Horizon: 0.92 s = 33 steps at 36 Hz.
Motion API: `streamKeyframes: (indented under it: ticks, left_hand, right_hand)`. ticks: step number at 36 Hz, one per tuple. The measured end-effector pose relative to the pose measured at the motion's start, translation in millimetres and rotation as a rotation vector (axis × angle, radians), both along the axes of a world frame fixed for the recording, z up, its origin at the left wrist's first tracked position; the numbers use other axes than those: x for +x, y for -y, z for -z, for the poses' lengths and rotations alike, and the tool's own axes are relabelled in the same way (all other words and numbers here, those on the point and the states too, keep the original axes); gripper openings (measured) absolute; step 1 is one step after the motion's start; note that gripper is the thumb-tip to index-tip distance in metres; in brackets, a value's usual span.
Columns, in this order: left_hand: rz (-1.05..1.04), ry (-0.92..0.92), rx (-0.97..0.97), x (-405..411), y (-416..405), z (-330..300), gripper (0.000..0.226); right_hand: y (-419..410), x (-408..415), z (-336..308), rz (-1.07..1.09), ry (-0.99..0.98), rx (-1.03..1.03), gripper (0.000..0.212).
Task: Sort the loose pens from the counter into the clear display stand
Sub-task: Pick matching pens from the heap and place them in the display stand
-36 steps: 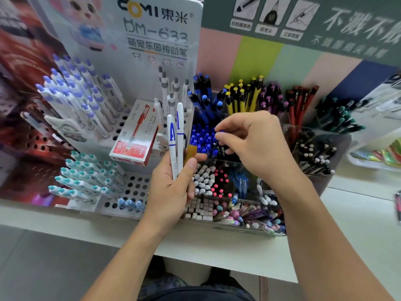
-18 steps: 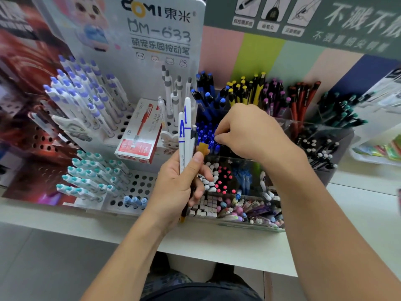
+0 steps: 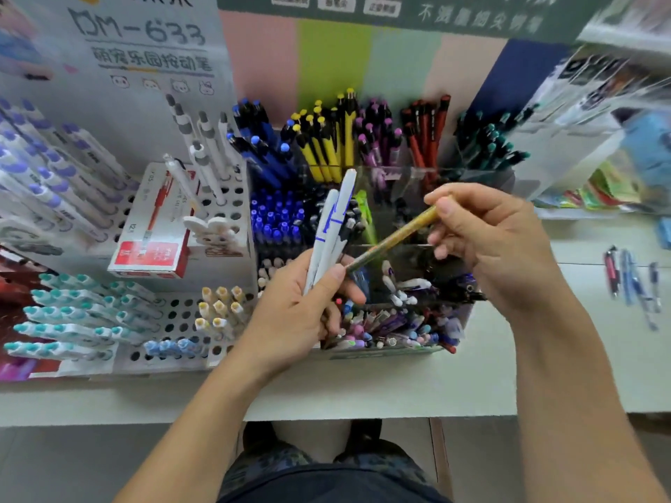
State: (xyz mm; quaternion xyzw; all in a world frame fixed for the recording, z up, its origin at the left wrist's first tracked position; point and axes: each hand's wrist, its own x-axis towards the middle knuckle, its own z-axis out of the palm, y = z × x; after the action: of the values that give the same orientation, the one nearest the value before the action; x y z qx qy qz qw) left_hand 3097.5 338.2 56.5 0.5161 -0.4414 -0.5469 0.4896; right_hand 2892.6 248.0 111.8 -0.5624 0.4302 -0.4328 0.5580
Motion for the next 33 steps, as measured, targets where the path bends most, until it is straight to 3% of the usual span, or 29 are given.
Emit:
streamKeyframes:
  ticks: [6,10,15,22,28,33]
  left_hand:
    - [-0.293,0.215,-0.055,-3,3,22,0.017]
    - [-0.285,-0.009,-0.001,-15,3,19,0.034]
    - [-0.214,-0.181,0.043,-25,-3,17,0.03]
    - [-0.105,-0.151,0.098,-21,-11,24,0.025]
    - [-0.2,-0.189,0.097,-11,-14,24,0.03]
    - [-0.224,-0.238,0.13,-4,-14,25,0.036]
  right_hand:
    - [-7,-48,-6,0.288,-0.131,-0.218,0.019]
    - [-17,-35,3,0.317,-0.198,-0.343,0.022]
    - [-23,-14,16,0.248,-0.449,-0.502,0.022]
    - [-20,-14,28,0.182,-0.502,-0.45,0.027]
    - [-27,-4,25,0.199,-0.318,-0.435,0.022]
    - [-21,4,48,0.065,-0.501,-0.381,0.023]
